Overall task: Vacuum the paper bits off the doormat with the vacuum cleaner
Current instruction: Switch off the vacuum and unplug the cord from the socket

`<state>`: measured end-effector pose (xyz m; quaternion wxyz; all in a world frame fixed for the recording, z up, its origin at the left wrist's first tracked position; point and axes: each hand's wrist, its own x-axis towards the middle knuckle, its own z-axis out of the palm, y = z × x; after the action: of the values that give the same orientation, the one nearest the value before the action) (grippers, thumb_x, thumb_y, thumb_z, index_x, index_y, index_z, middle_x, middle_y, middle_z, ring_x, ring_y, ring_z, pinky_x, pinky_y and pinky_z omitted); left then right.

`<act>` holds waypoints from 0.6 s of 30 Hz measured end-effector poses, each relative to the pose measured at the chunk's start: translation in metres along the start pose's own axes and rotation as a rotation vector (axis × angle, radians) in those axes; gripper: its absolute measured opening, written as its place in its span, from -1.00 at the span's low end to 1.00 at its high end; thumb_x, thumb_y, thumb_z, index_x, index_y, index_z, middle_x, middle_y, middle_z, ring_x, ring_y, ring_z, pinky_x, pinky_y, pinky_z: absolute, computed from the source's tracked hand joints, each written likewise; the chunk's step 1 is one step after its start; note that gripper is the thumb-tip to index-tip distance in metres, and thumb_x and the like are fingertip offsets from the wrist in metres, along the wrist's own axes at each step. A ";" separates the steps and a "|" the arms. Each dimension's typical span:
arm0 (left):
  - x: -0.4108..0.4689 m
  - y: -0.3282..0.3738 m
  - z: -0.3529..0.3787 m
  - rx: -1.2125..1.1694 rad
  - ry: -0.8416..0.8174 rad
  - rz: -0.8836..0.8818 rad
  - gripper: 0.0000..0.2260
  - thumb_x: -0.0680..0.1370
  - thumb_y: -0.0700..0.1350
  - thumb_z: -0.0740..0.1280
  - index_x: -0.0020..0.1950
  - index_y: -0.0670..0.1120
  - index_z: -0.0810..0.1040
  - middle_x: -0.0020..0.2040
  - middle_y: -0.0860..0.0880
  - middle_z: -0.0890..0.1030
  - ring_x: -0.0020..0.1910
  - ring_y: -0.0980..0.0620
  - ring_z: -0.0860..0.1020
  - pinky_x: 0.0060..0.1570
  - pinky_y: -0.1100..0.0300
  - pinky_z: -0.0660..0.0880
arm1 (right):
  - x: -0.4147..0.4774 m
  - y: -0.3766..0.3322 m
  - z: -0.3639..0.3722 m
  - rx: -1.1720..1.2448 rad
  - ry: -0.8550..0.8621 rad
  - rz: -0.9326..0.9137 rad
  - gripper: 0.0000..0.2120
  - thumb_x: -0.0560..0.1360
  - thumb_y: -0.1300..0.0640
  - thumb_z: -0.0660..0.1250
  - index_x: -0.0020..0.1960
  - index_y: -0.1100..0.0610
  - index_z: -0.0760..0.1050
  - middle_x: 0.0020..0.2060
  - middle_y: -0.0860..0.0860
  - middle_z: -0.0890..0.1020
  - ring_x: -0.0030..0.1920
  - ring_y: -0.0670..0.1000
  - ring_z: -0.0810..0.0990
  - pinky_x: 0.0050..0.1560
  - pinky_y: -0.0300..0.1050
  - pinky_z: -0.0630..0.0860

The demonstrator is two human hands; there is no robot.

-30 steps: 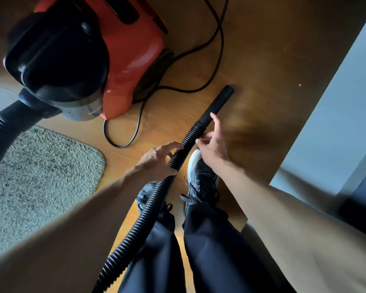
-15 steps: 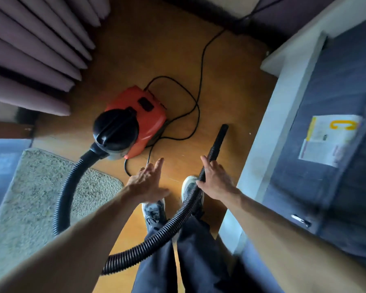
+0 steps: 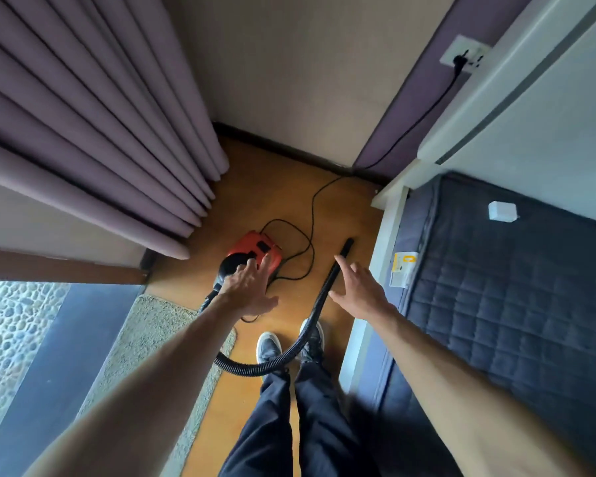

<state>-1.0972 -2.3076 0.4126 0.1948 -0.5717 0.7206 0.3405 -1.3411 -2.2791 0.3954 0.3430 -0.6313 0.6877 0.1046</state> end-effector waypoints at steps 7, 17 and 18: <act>-0.042 0.014 -0.048 0.079 0.067 0.053 -0.10 0.47 0.20 0.40 0.62 -0.03 -0.05 0.44 -0.18 0.32 0.35 -0.21 0.41 0.13 -0.06 0.50 | -0.050 -0.004 -0.051 -0.046 0.102 0.012 -0.22 0.55 -0.07 0.34 0.61 -0.03 -0.05 0.22 0.13 0.42 0.24 0.15 0.47 0.08 0.02 0.50; -0.041 0.039 -0.086 0.170 0.143 0.145 -0.11 0.50 0.25 0.32 0.63 0.00 -0.12 0.51 -0.17 0.25 0.40 -0.19 0.39 0.23 -0.08 0.48 | -0.069 0.009 -0.096 -0.060 0.233 0.045 -0.20 0.55 -0.08 0.35 0.60 -0.03 -0.06 0.27 0.13 0.42 0.24 0.11 0.50 0.06 -0.07 0.54; -0.038 0.043 -0.091 0.180 0.142 0.155 -0.10 0.50 0.24 0.33 0.63 0.00 -0.13 0.51 -0.17 0.25 0.40 -0.19 0.39 0.23 -0.08 0.48 | -0.068 0.010 -0.102 -0.065 0.249 0.044 -0.21 0.55 -0.09 0.34 0.60 -0.04 -0.06 0.27 0.12 0.42 0.23 0.10 0.50 0.03 -0.08 0.55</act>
<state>-1.1183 -2.3414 0.5128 0.1669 -0.5174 0.8021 0.2470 -1.3876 -2.2822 0.5096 0.2318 -0.6349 0.7350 0.0550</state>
